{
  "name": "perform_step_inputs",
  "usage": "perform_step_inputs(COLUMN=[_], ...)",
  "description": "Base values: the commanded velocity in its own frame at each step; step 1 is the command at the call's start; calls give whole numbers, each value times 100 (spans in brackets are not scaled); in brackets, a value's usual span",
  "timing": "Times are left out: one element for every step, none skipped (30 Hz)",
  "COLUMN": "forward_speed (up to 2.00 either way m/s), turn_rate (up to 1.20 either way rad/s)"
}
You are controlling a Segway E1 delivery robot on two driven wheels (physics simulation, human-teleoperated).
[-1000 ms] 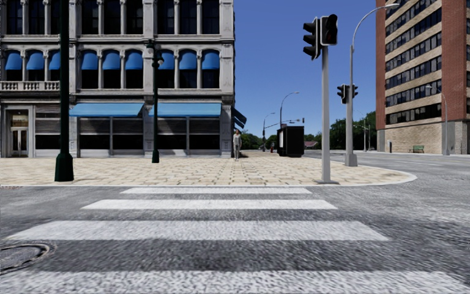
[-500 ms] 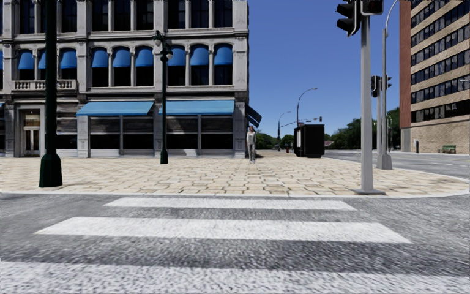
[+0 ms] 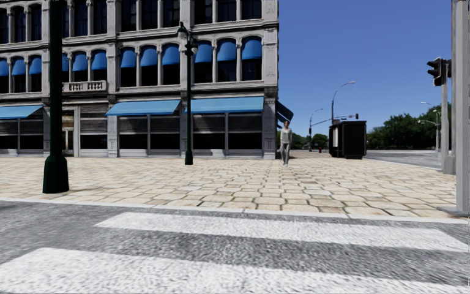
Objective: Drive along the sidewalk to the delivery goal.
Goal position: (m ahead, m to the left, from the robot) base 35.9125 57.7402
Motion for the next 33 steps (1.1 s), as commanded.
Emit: perform_step_inputs(forward_speed=[200, 200, 200, 200, 200, 200, 200, 200, 200, 200, 200, 200, 200, 200, 200, 200, 200, 200, 200, 199, 195, 191, 191, 184, 170, 158, 153, 153, 151, 151, 151, 151, 151], turn_rate=[6, 0, 0, 0, 0, 0, 0, 0, 0, 0, 0, 0, 0, 0, 0, 0, 0, 0, 0, 0, 0, 0, 0, 0, 0, 0, 0, 0, 0, 0, 0, 0, 0])
